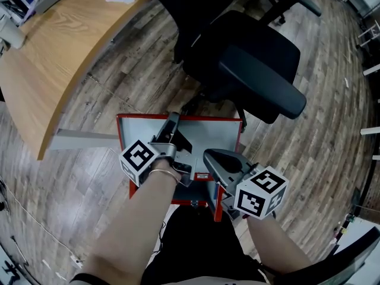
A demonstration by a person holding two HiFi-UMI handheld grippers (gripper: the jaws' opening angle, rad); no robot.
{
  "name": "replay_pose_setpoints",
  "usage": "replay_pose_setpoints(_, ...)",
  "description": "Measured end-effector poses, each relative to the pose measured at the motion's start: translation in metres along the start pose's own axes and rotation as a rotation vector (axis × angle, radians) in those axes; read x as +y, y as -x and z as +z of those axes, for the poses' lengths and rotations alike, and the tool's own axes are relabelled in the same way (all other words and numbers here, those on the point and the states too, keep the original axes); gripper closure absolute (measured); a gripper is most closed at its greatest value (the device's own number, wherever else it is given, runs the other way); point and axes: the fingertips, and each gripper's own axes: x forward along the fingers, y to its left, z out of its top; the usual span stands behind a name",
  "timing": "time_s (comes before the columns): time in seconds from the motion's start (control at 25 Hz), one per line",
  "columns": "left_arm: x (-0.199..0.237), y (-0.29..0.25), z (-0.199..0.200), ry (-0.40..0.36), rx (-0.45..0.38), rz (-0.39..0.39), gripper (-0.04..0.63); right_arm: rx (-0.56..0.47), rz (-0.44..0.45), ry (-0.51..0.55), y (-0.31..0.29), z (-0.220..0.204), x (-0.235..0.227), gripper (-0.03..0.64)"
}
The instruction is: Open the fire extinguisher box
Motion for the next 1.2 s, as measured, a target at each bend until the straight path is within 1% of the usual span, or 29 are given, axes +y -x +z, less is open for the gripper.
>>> replay_pose_setpoints(0.08,0.0,0.005,-0.001,-0.007,0.001,-0.002,0.555,-0.001,0.002,-0.003,0.0,0.0,0.0,0.606)
replay_pose_setpoints(0.24,-0.007,0.009,-0.005,0.002,0.006,-0.065,0.555,-0.008,0.012,-0.003,0.001,0.0,0.004,0.606)
replay_pose_setpoints(0.8,-0.018,0.023,-0.01,0.013,-0.006,-0.183,0.554,-0.01,0.018,-0.002,0.009,-0.007,0.009,0.606)
replay_pose_setpoints(0.88,-0.022,0.026,-0.011,0.029,-0.008,-0.211,0.555,-0.011,0.017,-0.005,0.01,-0.008,0.01,0.606)
replay_pose_setpoints(1.04,-0.027,0.035,-0.011,0.074,-0.024,-0.269,0.554,-0.01,0.025,-0.004,0.011,-0.012,0.016,0.606)
replay_pose_setpoints(1.2,-0.03,0.045,-0.007,0.072,-0.069,-0.317,0.551,-0.014,0.028,-0.004,0.014,-0.015,0.019,0.606)
